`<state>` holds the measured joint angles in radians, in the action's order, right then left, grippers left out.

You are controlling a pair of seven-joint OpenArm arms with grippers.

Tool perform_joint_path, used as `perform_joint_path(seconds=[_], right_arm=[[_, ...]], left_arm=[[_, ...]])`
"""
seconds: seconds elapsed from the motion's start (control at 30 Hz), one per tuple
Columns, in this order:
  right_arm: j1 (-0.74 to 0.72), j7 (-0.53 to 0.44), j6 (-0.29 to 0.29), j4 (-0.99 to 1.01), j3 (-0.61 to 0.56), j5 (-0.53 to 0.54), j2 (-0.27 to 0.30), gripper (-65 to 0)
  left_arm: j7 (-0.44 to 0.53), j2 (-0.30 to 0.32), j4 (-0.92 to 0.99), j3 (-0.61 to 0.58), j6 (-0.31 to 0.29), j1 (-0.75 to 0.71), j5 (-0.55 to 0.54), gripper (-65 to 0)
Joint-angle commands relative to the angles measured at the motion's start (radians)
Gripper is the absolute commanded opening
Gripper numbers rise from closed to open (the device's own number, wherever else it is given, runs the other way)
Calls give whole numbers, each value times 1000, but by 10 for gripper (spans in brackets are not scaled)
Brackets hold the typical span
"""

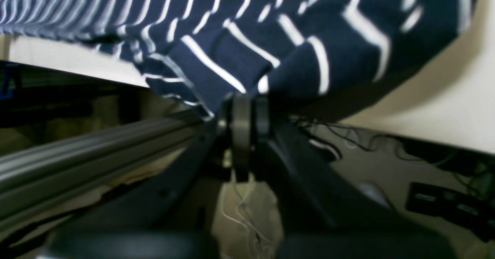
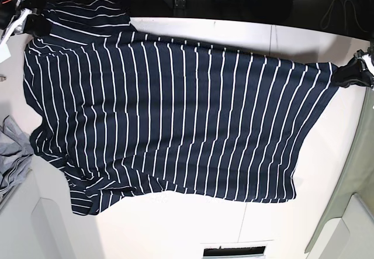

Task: Layout the t-shirt on the table in an organized manner, then fold the t-shirt properly
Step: 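Lift the grasped edge and fold it over toward the shirt middle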

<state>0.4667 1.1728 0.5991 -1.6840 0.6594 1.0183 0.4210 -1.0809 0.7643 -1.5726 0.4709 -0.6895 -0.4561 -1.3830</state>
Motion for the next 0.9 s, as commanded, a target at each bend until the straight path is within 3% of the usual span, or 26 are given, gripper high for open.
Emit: perform_joint_path(seconds=[0.0, 0.3, 0.43, 0.57, 0.73, 0.87], right_arm=[[14, -9, 5, -27, 20, 25, 19, -650], [121, 13, 10, -159, 87, 71, 19, -650], [126, -7, 11, -191, 117, 70, 19, -650], [76, -32, 11, -191, 117, 50, 19, -650], [-44, -41, 11, -168, 78, 5, 19, -650], [-137, -53, 10, -88, 9, -25, 19, -650]], left_arm=[[7, 20, -13, 23, -9, -6, -28, -650], [10, 20, -13, 61, -9, -26, -40, -650], [66, 20, -13, 61, -9, -26, -31, -650], [175, -1, -8, 59, -9, -19, 126, -650], [195, -71, 40, 58, -9, 58, 169, -650], [232, -74, 116, -1, -9, 132, 230, -650]])
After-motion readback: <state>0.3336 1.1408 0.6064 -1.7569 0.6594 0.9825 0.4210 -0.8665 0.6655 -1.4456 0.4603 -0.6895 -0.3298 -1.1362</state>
